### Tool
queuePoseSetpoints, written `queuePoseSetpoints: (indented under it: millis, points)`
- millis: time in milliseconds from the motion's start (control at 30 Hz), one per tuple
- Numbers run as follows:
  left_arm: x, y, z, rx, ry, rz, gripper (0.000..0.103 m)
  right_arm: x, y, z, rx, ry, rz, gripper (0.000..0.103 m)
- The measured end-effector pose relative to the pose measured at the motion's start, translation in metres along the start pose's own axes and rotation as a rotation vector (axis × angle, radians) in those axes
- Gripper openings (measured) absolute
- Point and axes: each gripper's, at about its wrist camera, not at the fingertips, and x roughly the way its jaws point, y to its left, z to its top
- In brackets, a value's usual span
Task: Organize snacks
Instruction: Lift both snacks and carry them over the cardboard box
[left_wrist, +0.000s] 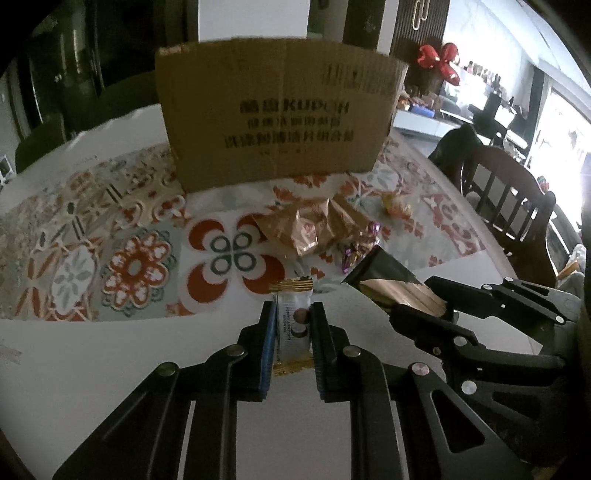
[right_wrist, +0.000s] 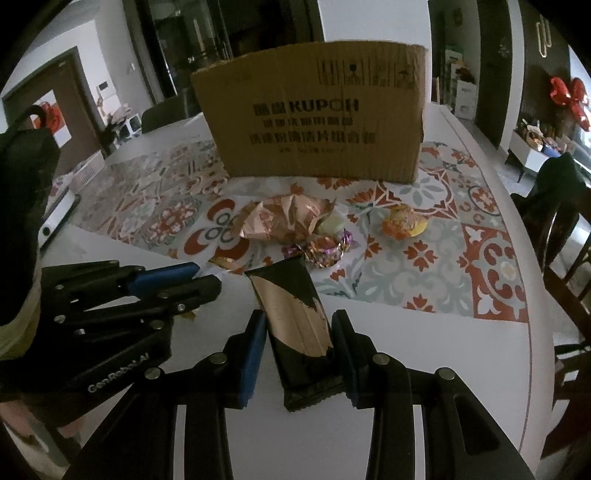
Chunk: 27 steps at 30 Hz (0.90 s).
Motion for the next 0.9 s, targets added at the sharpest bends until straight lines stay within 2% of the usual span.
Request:
queuePoseSetpoints:
  millis: [500,700,900]
  points:
    - [-0.061,0.007,0.036,0.001,-0.174,-0.004,0.019,-0.050,0.012,0.034,0.010,-0.170,-0.032,0.038]
    - [-0.076,0.007,0.057,0.021,-0.224,0.009,0.019,-0.071,0.012,0.057,0.018,-0.237,-0.042,0.038]
    - [-0.088,0.009,0.079,0.029,-0.244,0.014,0.019,-0.084,0.013,0.079,0.024,-0.257,-0.033,0.038]
